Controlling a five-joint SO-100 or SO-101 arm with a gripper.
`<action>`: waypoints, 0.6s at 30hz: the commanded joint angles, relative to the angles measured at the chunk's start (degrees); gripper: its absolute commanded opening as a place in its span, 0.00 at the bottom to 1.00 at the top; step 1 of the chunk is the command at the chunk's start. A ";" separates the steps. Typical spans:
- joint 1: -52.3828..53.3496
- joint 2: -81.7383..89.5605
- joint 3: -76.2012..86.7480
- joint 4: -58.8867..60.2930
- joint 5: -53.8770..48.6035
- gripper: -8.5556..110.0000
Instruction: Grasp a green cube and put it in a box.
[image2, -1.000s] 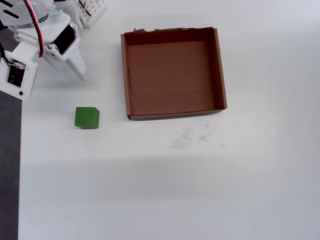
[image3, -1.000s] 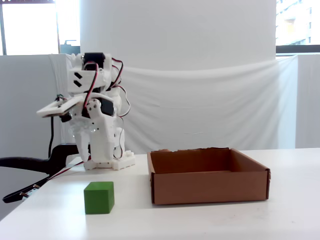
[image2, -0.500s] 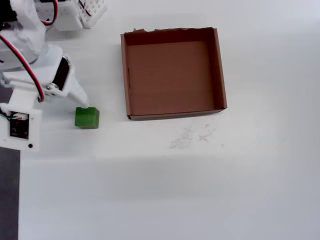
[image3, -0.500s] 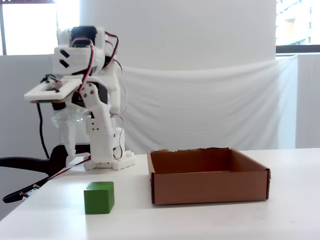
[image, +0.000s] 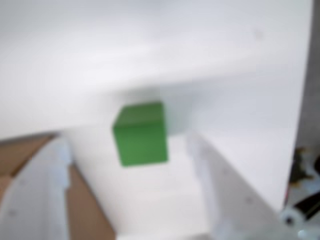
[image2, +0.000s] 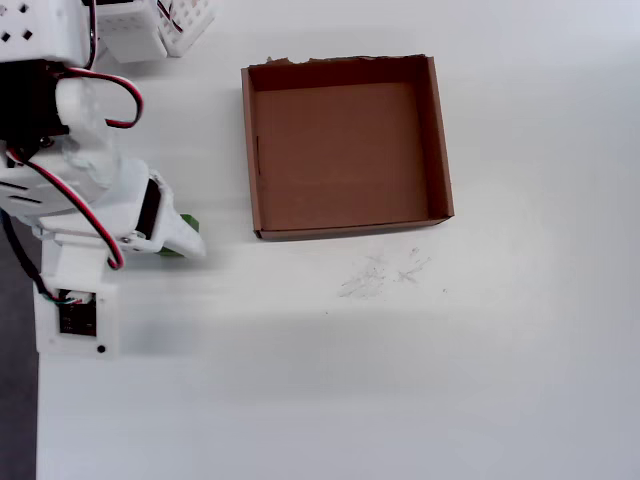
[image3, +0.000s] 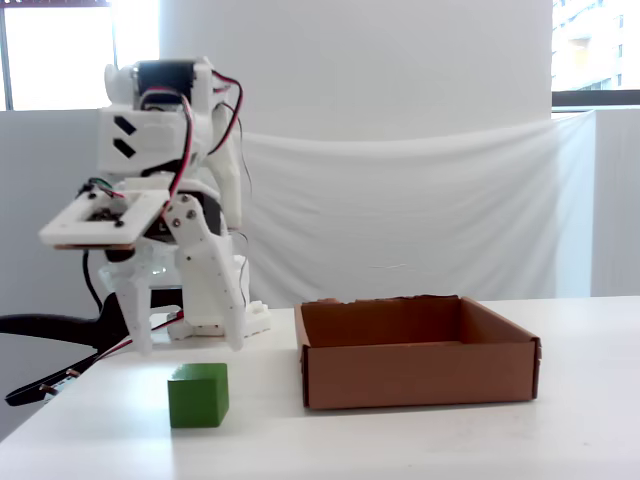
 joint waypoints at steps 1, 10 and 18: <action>-0.88 -0.09 0.79 -3.52 -1.23 0.34; -1.49 -2.11 5.36 -10.11 -1.23 0.34; -2.29 -3.60 9.76 -14.68 -1.23 0.31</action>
